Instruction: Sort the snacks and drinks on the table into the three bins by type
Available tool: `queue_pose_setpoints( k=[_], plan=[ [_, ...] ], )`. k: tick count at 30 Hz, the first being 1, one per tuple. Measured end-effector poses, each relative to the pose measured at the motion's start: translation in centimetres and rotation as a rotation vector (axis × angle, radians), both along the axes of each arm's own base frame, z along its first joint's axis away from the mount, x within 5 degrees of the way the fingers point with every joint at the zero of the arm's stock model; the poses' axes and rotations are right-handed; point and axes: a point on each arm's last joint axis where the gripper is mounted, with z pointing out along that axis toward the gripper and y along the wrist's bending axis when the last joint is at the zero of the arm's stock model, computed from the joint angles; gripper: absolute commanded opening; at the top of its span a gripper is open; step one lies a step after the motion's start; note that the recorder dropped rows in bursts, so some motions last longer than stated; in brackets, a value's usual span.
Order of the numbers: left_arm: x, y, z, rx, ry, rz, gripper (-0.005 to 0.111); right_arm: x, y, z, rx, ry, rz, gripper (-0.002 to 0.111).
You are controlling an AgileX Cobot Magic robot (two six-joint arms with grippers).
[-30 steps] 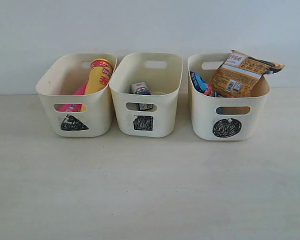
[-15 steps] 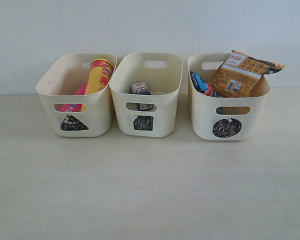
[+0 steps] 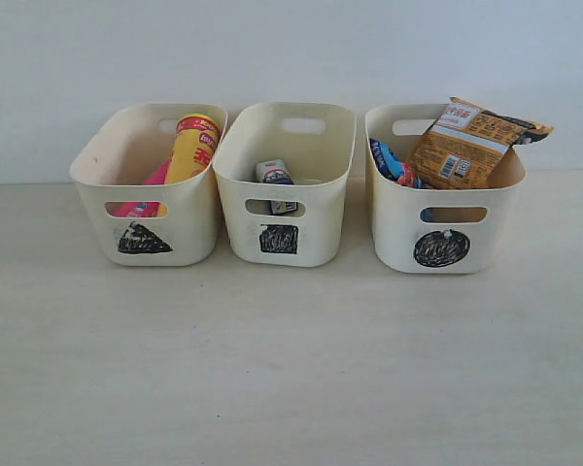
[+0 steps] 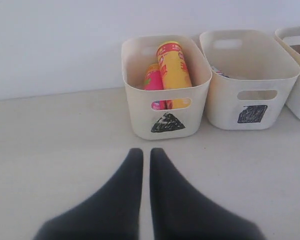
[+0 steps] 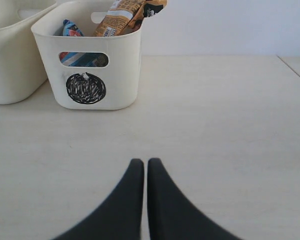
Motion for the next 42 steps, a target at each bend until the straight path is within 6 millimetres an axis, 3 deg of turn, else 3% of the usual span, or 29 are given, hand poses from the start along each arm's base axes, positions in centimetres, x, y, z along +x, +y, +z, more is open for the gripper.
queue_pose_setpoints(
  k=[10, 22, 32, 42],
  plan=[
    [0.9, -0.3, -4.9, 0.000, -0.019, -0.020, 0.004, 0.0, 0.0, 0.0, 0.000, 0.000, 0.000, 0.000],
    [-1.8, 0.1, -7.9, -0.010, -0.138, -0.032, 0.004, 0.0, 0.0, 0.0, 0.000, 0.000, 0.000, 0.000],
    [-2.6, 0.6, -12.1, -0.014, -0.128, 0.027, 0.004, 0.0, 0.0, 0.0, 0.000, 0.000, 0.000, 0.000],
    [-2.6, 0.7, -12.6, -0.024, -0.116, 0.056, 0.004, 0.0, 0.0, 0.0, 0.000, 0.000, 0.000, 0.000]
  ],
)
